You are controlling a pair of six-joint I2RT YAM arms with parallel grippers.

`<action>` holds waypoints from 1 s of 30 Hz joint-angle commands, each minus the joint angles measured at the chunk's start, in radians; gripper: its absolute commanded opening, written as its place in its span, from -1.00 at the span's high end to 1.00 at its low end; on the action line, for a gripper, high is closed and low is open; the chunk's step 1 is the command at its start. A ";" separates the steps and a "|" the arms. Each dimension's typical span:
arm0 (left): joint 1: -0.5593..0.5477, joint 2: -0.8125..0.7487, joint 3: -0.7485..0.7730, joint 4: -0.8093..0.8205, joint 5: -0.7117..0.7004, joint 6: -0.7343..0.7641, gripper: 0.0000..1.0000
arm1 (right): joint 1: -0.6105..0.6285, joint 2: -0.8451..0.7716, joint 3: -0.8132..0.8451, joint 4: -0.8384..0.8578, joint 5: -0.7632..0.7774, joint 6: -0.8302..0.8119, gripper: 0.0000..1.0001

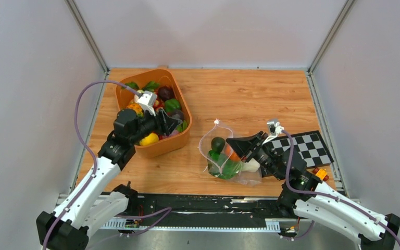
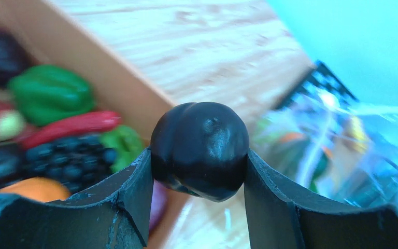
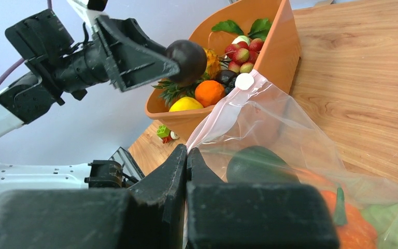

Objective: Place the food in the zip-top bag and seal the zipper

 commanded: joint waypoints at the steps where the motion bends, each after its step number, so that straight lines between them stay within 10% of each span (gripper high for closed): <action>1: -0.117 -0.052 -0.033 0.146 0.266 -0.065 0.25 | -0.002 -0.016 0.017 0.016 0.017 0.004 1.00; 9: -0.357 -0.054 -0.046 0.250 0.234 -0.054 0.24 | -0.002 -0.012 0.017 0.017 0.014 0.014 1.00; 30: -0.490 0.212 0.024 0.244 -0.041 -0.115 0.21 | 0.000 0.010 0.036 0.053 -0.141 -0.014 1.00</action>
